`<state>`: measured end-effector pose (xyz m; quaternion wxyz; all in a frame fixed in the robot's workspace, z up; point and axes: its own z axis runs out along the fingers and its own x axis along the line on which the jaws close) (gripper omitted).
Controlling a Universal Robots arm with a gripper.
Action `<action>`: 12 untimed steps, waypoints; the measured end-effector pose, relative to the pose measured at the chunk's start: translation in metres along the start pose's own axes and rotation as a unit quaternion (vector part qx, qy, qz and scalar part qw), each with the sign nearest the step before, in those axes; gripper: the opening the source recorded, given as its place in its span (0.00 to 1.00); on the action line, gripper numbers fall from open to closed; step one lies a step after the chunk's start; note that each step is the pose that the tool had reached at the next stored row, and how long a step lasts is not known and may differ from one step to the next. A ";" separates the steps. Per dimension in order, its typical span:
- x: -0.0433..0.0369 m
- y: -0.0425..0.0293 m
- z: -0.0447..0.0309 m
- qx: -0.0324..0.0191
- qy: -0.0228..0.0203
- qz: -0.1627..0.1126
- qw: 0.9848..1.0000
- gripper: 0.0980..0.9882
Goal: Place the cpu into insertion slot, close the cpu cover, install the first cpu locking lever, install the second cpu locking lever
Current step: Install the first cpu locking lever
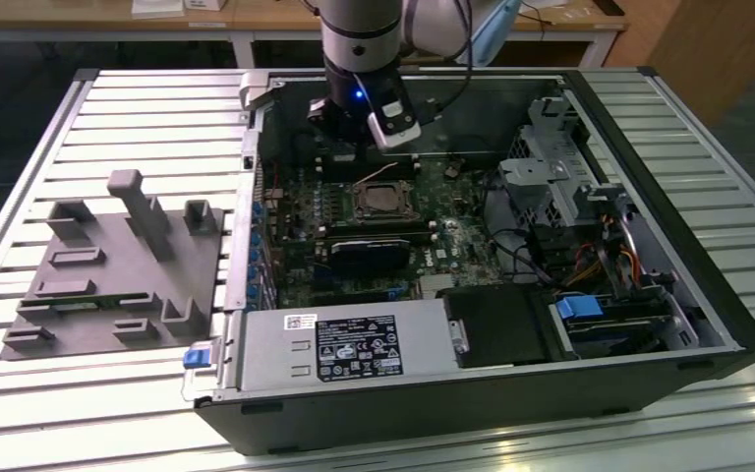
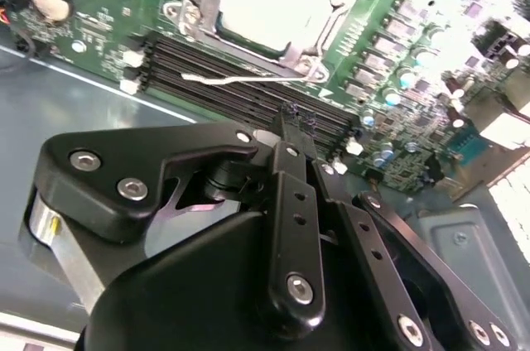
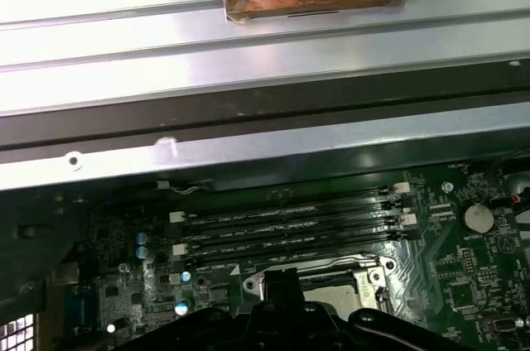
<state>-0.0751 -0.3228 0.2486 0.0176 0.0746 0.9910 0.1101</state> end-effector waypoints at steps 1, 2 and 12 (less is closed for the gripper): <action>-0.0003 0.0000 0.0000 0.000 0.000 0.000 1.000 0.00; -0.0003 0.0000 0.0000 0.000 0.000 0.000 1.000 0.00; 0.0004 -0.0002 0.0004 -0.003 -0.020 -0.004 1.000 0.00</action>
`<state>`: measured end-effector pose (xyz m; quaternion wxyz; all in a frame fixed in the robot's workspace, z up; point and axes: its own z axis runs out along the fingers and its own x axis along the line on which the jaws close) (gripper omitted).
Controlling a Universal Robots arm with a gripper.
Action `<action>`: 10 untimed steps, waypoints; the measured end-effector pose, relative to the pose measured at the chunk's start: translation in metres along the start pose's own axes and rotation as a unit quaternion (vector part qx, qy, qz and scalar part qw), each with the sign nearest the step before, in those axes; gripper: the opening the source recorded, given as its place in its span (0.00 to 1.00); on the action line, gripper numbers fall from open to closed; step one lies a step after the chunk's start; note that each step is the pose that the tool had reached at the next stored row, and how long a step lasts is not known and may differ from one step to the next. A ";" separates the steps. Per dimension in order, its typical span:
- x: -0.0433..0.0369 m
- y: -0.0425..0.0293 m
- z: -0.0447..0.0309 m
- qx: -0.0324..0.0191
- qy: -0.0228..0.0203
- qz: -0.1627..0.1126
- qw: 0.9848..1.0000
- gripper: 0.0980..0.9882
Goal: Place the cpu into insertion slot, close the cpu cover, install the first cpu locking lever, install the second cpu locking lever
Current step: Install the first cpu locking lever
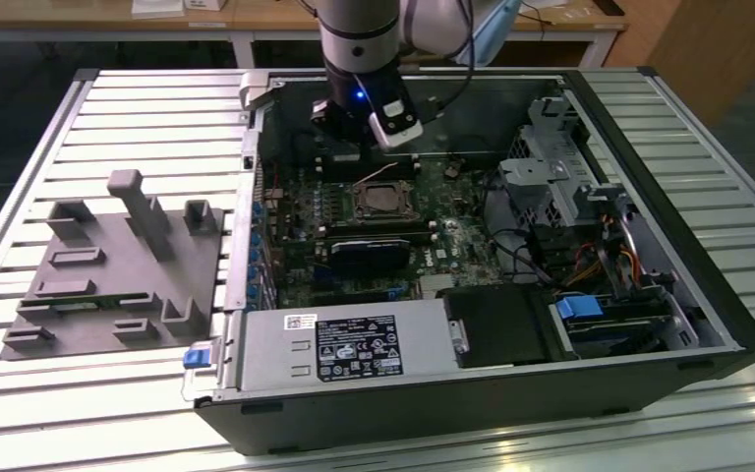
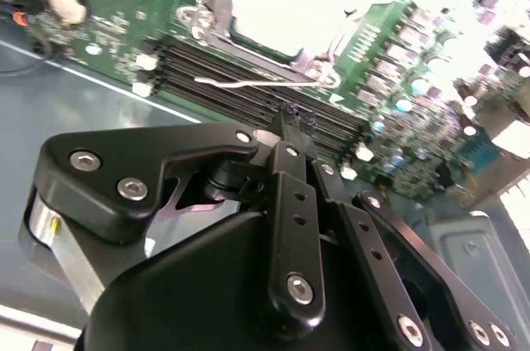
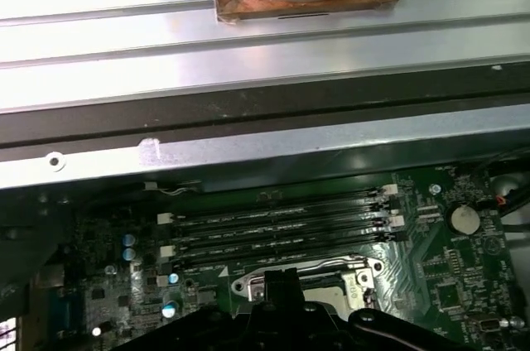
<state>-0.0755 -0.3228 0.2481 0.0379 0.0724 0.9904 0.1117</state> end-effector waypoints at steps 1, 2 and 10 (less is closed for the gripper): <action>0.0003 -0.0001 0.0001 -0.001 -0.007 -0.001 1.000 0.00; 0.0006 -0.0002 0.0002 -0.002 -0.013 -0.003 1.000 0.00; 0.0044 -0.0014 0.0026 -0.009 -0.058 -0.013 0.998 0.00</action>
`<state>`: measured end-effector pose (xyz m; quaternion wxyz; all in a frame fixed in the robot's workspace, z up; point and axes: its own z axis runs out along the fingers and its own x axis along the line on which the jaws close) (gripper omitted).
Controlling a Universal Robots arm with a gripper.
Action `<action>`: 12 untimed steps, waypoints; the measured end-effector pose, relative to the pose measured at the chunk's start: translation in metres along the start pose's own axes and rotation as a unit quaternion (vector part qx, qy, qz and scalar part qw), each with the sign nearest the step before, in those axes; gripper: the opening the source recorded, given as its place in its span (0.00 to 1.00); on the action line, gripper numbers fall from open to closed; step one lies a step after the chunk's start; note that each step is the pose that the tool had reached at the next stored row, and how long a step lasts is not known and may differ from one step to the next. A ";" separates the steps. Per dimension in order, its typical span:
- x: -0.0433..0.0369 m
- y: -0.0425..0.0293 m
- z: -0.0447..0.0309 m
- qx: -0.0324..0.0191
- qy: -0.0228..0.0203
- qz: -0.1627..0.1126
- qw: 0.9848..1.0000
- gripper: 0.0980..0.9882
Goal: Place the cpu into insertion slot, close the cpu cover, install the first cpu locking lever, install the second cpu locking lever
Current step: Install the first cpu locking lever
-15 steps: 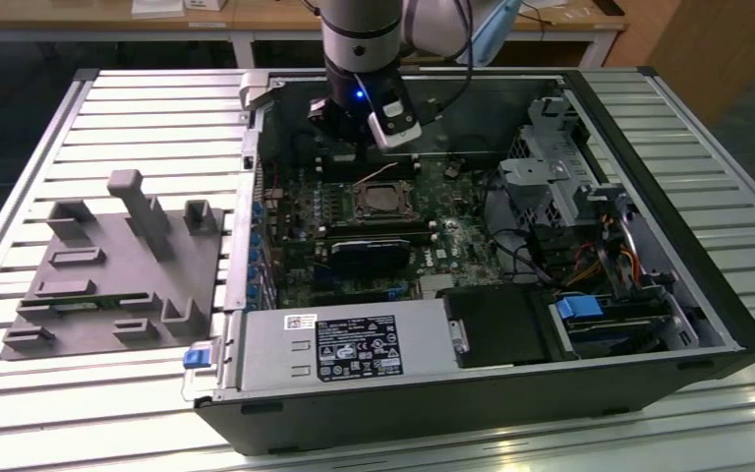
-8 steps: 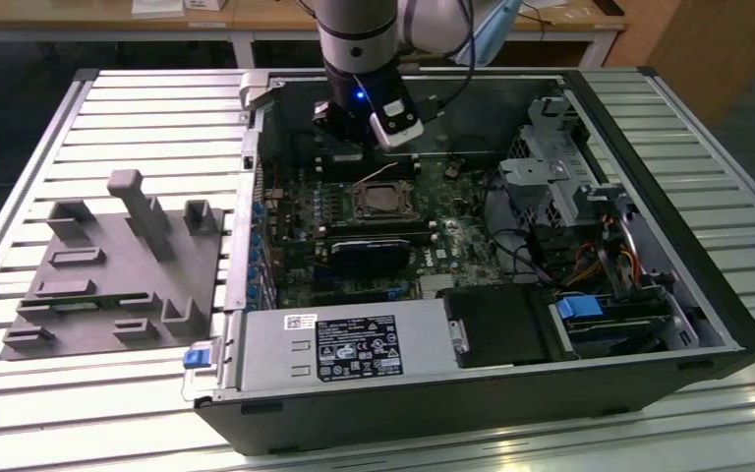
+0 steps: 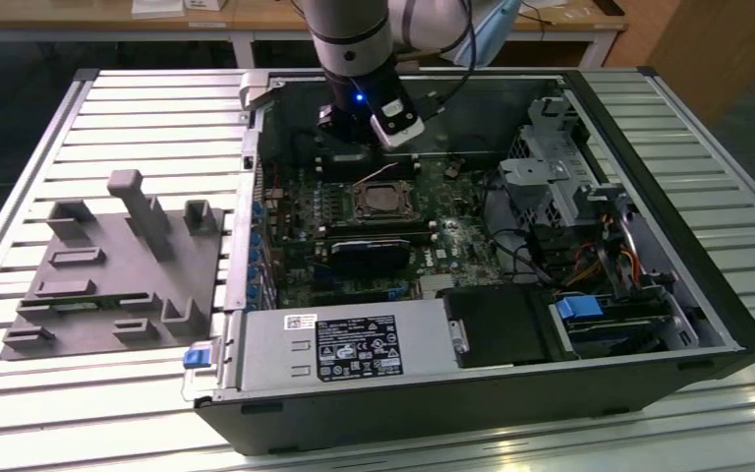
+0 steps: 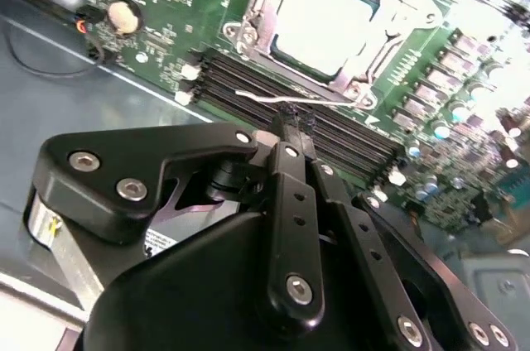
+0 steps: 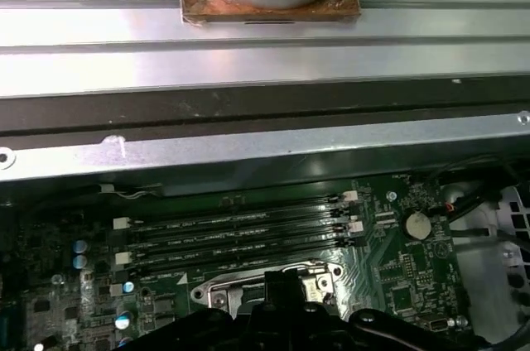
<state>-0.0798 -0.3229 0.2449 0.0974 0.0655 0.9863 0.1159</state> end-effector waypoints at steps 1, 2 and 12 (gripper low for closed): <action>0.0005 -0.0003 0.0010 0.000 -0.002 0.000 1.000 0.00; 0.0009 -0.0006 0.0020 0.000 -0.003 -0.001 1.000 0.00; 0.0030 -0.0040 0.0156 -0.001 -0.004 -0.001 1.000 0.00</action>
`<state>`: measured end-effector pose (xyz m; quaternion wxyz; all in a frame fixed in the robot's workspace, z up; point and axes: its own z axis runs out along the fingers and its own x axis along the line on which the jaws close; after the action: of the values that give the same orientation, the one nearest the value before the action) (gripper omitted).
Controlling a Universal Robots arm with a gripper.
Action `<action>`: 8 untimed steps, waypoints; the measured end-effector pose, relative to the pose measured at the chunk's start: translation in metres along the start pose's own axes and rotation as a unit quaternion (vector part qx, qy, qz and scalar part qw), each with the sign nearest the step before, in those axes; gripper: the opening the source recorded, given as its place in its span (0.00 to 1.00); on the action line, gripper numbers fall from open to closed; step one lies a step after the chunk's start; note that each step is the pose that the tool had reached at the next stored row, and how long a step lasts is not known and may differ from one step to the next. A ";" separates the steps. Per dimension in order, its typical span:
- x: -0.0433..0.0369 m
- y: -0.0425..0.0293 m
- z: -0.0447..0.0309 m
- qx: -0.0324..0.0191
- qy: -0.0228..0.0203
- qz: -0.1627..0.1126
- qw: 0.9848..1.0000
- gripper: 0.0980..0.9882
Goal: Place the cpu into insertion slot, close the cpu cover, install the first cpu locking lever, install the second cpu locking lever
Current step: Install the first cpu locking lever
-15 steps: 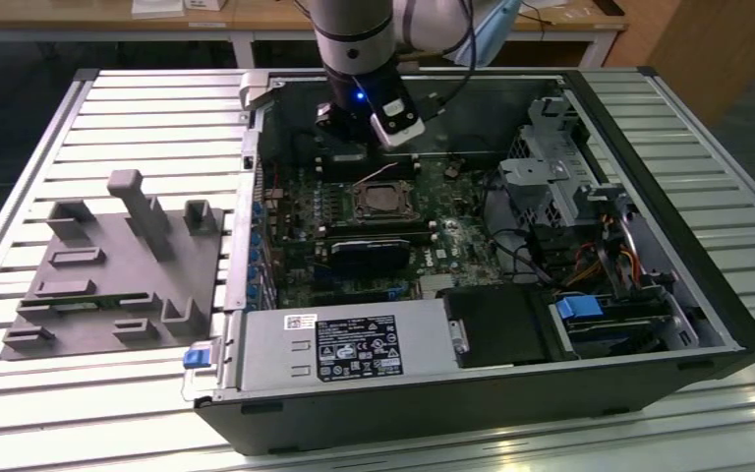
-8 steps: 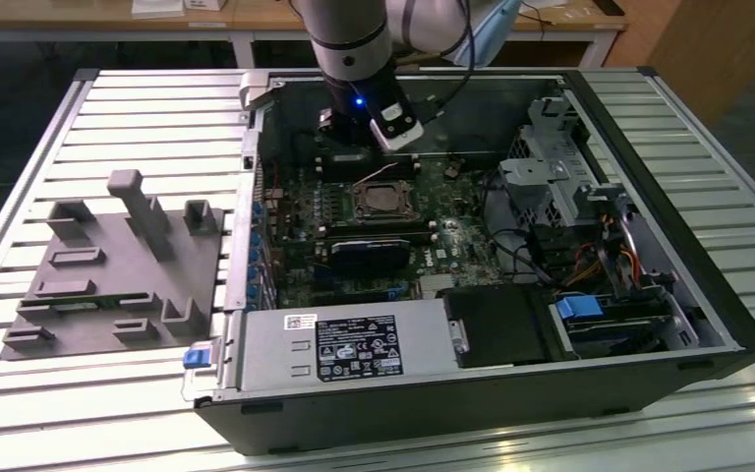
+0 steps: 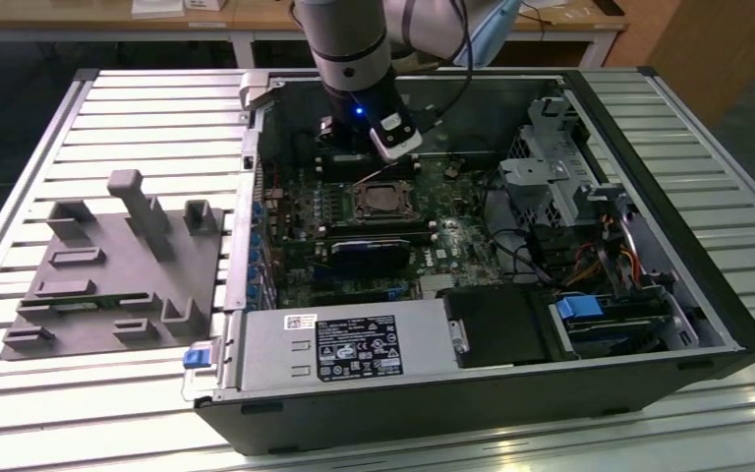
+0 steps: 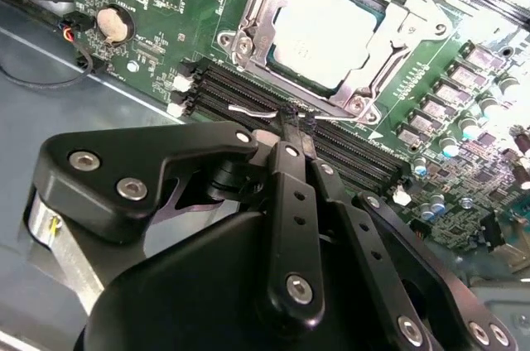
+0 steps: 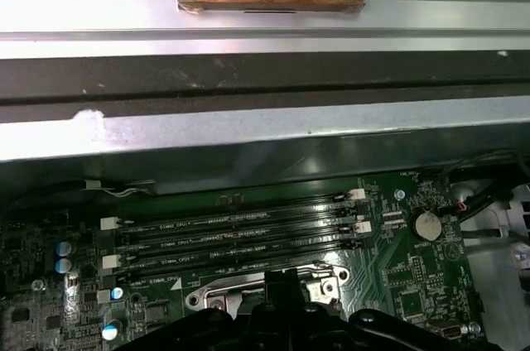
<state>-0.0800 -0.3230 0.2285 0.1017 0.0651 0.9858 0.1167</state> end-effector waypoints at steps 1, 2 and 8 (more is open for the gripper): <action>-0.0003 -0.0001 0.0006 0.000 0.000 0.000 1.000 0.00; -0.0006 -0.0001 0.0010 0.000 0.000 0.000 1.000 0.00; -0.0045 0.0007 0.0042 0.000 0.000 0.000 1.000 0.00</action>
<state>-0.0746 -0.3220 0.2256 0.1017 0.0651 0.9858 0.1167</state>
